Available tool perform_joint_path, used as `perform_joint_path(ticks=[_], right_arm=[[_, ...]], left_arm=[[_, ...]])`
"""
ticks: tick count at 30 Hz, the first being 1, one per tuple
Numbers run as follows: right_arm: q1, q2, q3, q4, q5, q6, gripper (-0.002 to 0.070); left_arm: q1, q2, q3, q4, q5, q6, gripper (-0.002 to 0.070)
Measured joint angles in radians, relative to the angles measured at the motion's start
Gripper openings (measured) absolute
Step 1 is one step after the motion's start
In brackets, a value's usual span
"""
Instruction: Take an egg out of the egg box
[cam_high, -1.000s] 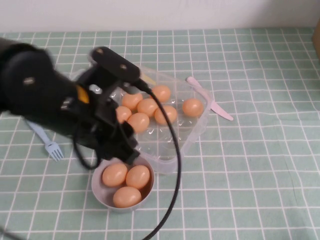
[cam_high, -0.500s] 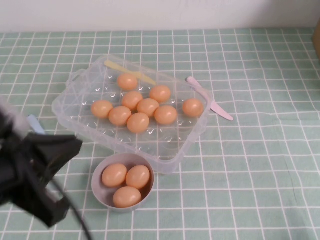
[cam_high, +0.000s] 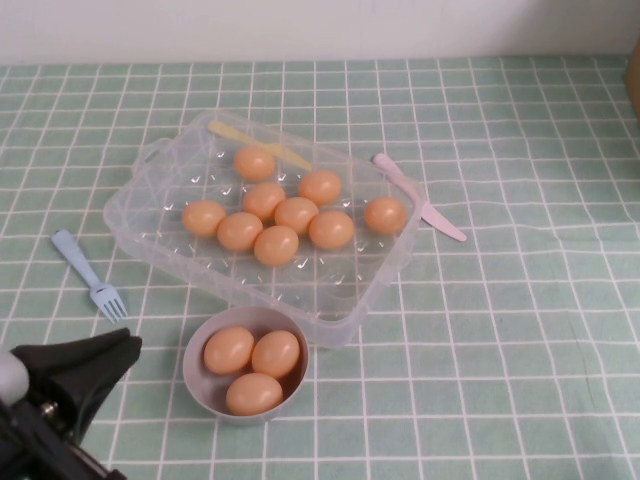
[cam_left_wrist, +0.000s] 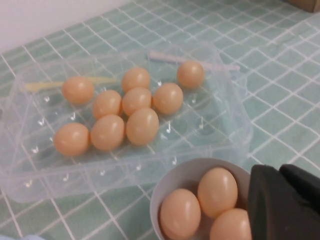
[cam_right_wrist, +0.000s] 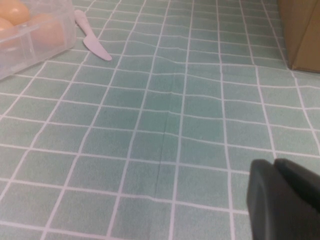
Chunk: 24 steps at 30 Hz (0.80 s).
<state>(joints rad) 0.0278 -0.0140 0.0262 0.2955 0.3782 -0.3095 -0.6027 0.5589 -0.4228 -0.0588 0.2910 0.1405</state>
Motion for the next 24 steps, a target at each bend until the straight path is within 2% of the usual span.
perform_joint_path(ticks=[7,11,16,21,24], right_arm=[[0.0,0.0,0.0,0.0,0.0,0.0,-0.0017],[0.0,0.0,0.0,0.0,0.0,0.0,-0.0017],[0.0,0.0,0.0,0.0,0.0,0.0,-0.0017],[0.0,0.0,0.0,0.0,0.0,0.0,-0.0017],[0.0,0.0,0.0,0.0,0.0,0.0,-0.0017]], left_arm=[[0.0,-0.073,0.186,0.031,-0.372,0.037,-0.0002],[0.032,-0.194,0.275,-0.011,-0.46,0.112,-0.0002],[0.206,-0.375,0.351,-0.089,-0.478,0.167,-0.0002],[0.391,-0.51,0.432,-0.095,-0.478,0.08,-0.0002],[0.454,-0.559,0.447,-0.095,-0.419,0.035,-0.0002]])
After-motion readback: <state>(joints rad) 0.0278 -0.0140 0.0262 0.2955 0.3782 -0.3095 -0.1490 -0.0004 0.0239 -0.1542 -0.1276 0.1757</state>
